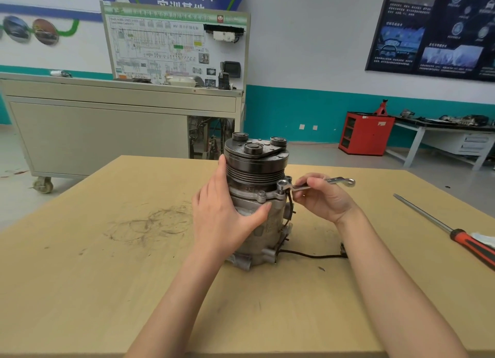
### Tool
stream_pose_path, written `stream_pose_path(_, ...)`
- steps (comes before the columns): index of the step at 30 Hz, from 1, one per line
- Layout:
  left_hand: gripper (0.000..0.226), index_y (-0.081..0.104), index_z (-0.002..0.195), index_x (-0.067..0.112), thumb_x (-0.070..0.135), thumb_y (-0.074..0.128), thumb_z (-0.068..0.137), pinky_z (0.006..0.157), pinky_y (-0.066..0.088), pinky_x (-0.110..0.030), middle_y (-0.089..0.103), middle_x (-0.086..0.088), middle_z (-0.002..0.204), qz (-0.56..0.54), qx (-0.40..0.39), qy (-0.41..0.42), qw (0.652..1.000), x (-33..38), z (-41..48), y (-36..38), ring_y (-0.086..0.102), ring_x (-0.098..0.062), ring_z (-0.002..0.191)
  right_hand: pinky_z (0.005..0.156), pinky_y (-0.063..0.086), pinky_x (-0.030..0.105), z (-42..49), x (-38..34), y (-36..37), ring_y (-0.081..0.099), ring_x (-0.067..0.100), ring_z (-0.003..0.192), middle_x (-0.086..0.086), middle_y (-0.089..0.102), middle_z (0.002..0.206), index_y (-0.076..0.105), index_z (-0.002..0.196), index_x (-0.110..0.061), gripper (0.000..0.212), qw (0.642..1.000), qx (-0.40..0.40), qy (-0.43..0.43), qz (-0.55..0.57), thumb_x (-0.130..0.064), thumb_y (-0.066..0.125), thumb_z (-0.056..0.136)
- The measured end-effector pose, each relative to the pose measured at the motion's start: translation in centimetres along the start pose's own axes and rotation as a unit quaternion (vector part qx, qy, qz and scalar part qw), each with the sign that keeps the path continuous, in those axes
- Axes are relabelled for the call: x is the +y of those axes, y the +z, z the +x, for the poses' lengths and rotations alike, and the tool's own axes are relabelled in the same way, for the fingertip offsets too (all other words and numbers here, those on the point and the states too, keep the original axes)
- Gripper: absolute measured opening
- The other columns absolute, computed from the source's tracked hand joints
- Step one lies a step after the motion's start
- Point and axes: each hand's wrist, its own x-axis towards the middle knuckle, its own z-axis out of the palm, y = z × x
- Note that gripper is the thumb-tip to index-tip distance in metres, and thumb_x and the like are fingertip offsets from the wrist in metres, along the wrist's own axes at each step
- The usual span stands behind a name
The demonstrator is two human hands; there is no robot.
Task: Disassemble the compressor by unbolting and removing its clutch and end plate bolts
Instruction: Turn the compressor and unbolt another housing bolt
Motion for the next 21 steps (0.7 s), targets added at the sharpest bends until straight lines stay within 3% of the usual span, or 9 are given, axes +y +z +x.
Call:
stream_pose_path(4,0.111,0.014,0.154,0.016,0.072,0.052,0.066,0.107,0.028,-0.039,0.043,0.000,0.148,0.002,-0.004,0.003,1.000,-0.2,0.1,0.0,0.041,-0.019,0.133,0.066,0.054,0.023,-1.5,-1.4,0.8,0.067,0.011,0.070,0.003,0.071,0.073,0.077,0.079,-0.012,0.022,0.991,0.093,-0.081,0.046,-0.033,0.080,0.070)
stream_pose_path(7,0.110,0.016,0.154,0.016,0.068,0.056,0.067,0.107,0.028,-0.039,0.043,0.001,0.148,-0.001,-0.001,0.003,1.000,-0.2,0.1,0.0,0.041,-0.019,0.133,0.065,0.054,0.024,-2.9,-1.5,3.3,0.069,0.017,0.070,0.008,0.073,0.075,0.078,0.079,-0.015,0.030,0.965,0.196,-0.140,-0.107,-0.036,0.057,0.085)
stream_pose_path(9,0.110,0.016,0.154,0.016,0.072,0.053,0.066,0.107,0.028,-0.040,0.043,0.001,0.148,-0.002,0.000,0.002,1.000,-0.1,0.1,0.0,0.041,-0.019,0.133,0.062,0.053,0.021,-4.1,-1.2,5.7,0.068,0.018,0.064,0.007,0.073,0.070,0.077,0.078,-0.020,0.028,0.926,0.254,-0.183,-0.211,-0.039,0.059,0.087)
stream_pose_path(12,0.112,0.016,0.154,0.015,0.076,0.045,0.064,0.106,0.028,-0.040,0.044,0.000,0.147,-0.003,0.001,0.000,1.000,-0.1,0.0,0.0,0.042,-0.019,0.133,0.055,0.047,0.010,-5.5,-0.4,9.2,0.064,0.002,0.055,-0.004,0.071,0.064,0.074,0.076,-0.021,0.022,0.824,0.285,-0.274,-0.406,-0.038,0.061,0.082)
stream_pose_path(13,0.113,0.016,0.154,0.015,0.076,0.045,0.064,0.106,0.029,-0.040,0.044,-0.001,0.147,-0.004,0.002,-0.001,1.000,0.0,0.0,0.0,0.042,-0.020,0.133,0.052,0.045,0.010,-5.7,0.0,9.9,0.062,0.002,0.054,-0.004,0.070,0.063,0.075,0.075,-0.016,0.024,0.762,0.276,-0.315,-0.494,-0.033,0.060,0.083)
stream_pose_path(15,0.113,0.017,0.154,0.014,0.076,0.045,0.063,0.105,0.030,-0.039,0.045,-0.001,0.146,-0.007,0.005,-0.004,1.000,-0.1,0.0,0.0,0.043,-0.020,0.132,0.045,0.049,0.024,-5.8,1.0,10.9,0.060,0.011,0.050,0.003,0.067,0.059,0.073,0.072,-0.007,0.026,0.622,0.250,-0.364,-0.646,-0.024,0.059,0.086)
stream_pose_path(16,0.113,0.018,0.154,0.014,0.077,0.045,0.063,0.105,0.030,-0.039,0.046,-0.001,0.146,-0.008,0.006,-0.006,1.000,0.0,0.0,0.1,0.043,-0.020,0.132,0.041,0.048,0.028,-5.7,1.4,11.2,0.058,0.017,0.048,0.004,0.065,0.057,0.071,0.070,-0.005,0.027,0.573,0.246,-0.367,-0.690,-0.023,0.058,0.087)
stream_pose_path(18,0.114,0.017,0.154,0.015,0.078,0.043,0.062,0.105,0.029,-0.038,0.046,-0.002,0.145,-0.010,0.005,-0.008,1.000,0.0,-0.1,0.1,0.043,-0.020,0.131,0.037,0.045,0.029,-5.6,1.6,11.6,0.055,0.021,0.047,0.003,0.061,0.054,0.069,0.068,-0.005,0.027,0.530,0.252,-0.355,-0.728,-0.023,0.059,0.086)
stream_pose_path(21,0.113,0.016,0.154,0.017,0.075,0.041,0.061,0.106,0.026,-0.037,0.047,-0.002,0.144,-0.017,0.001,-0.012,1.000,0.1,-0.1,0.0,0.042,-0.021,0.131,0.039,0.040,0.025,-5.3,2.0,12.5,0.054,0.020,0.048,0.001,0.059,0.054,0.066,0.067,-0.009,0.028,0.521,0.251,-0.336,-0.744,-0.027,0.055,0.085)
